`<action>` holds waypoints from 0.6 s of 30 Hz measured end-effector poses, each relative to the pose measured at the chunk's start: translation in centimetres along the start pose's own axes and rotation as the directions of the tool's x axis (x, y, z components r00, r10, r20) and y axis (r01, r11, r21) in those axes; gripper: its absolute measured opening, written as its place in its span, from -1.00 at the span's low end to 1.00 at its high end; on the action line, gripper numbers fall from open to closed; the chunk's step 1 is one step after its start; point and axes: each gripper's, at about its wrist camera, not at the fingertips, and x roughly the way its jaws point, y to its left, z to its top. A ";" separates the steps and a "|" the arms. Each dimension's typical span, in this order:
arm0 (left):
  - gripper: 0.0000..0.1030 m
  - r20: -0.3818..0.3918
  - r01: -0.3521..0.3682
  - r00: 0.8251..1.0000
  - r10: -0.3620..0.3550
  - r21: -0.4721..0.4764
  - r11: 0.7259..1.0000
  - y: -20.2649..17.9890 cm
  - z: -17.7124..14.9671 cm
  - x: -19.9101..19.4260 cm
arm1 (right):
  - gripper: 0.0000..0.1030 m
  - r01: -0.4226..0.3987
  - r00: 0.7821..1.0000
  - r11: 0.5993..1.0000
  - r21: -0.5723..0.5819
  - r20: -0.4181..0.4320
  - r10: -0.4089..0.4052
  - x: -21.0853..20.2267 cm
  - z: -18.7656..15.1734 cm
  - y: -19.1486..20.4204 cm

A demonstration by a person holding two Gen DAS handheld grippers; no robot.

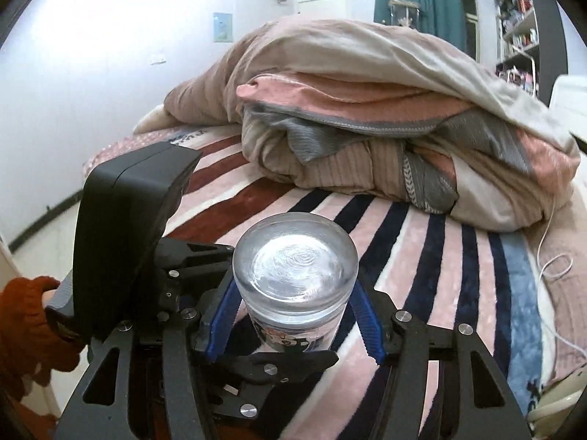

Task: Flip cup upside down
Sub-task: 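Lower the inverted glass onto the blanket with the left gripper while the right gripper steadies it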

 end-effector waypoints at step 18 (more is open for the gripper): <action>0.83 -0.014 0.038 0.999 -0.039 -0.033 0.999 0.2 0.2 0.4 | 0.26 0.001 1.000 1.000 0.031 -0.005 0.000 0.6 0.4 -0.9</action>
